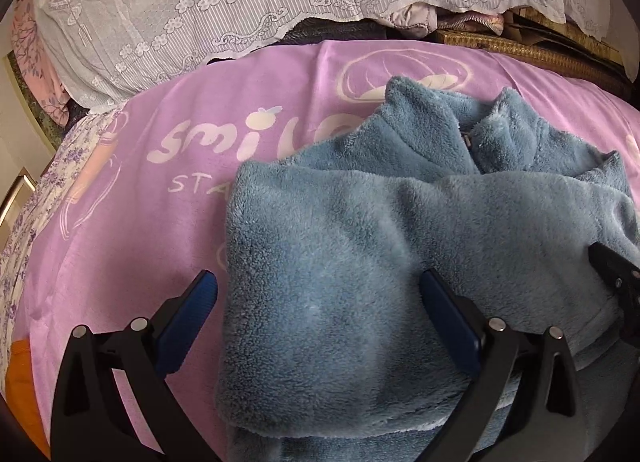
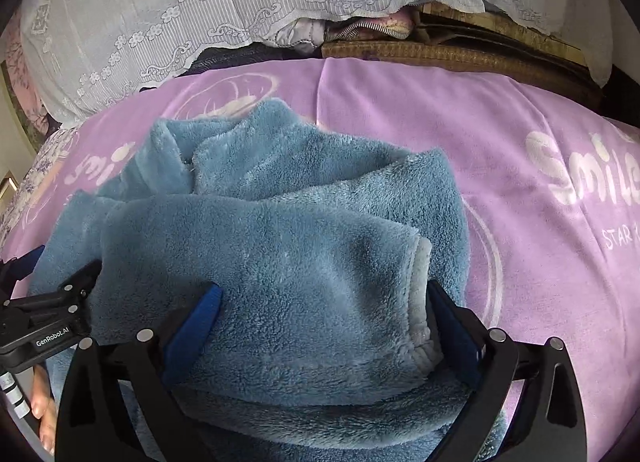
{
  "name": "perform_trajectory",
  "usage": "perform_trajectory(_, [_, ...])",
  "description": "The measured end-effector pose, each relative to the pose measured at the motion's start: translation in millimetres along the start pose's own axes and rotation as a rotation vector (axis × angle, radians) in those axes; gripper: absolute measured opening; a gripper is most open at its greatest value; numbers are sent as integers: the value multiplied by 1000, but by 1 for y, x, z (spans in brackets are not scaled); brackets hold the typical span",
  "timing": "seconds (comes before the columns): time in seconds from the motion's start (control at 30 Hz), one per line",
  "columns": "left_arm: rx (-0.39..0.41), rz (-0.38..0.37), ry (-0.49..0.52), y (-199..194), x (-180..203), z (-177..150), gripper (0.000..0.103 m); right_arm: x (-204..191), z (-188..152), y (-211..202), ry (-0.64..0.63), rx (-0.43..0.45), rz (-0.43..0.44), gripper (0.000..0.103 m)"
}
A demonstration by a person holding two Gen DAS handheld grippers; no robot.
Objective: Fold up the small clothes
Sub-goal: 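Move both tools to the jacket hem, open and aligned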
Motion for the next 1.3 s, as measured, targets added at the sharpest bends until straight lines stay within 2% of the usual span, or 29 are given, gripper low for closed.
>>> perform_trajectory(0.2, [1,-30,-16,-7,-4,-5,98,1,0,-3,6,7,12,100])
perform_trajectory(0.27, [-12,-77,-35,-16,-8,-15,98,5,-3,-18,35,32,46,99])
perform_trajectory(0.3, [-20,-123,-49,-24,-12,-26,98,8,-6,-29,51,54,71,100])
perform_trajectory(0.4, [-33,-185,-61,-44,-23,-60,98,13,-20,-69,65,126,131,100])
perform_trajectory(0.57, [-111,-203,-43,-58,-31,-123,98,31,-71,-118,54,168,132,100])
perform_trajectory(0.67, [-119,-228,-47,-75,-35,-148,98,57,-108,-137,93,165,117,100])
perform_trajectory(0.9, [-152,-422,-20,-111,-38,-206,98,89,-177,-164,93,126,188,100])
perform_trajectory(1.0, [-149,-474,-10,-116,-36,-209,98,91,-196,-159,104,79,238,100])
perform_trajectory(1.3, [-167,-623,-13,-116,-27,-207,95,80,-201,-150,93,19,320,91])
Point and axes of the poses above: each gripper's, at about its wrist camera, not at the fingertips, and y roughly the way its jaws point, x to its right, z to its top, the point moved 7 cm from there along y, roughly the way its jaws point, and after that the axes turned 5 degrees about -x, right-handed, at the moved point
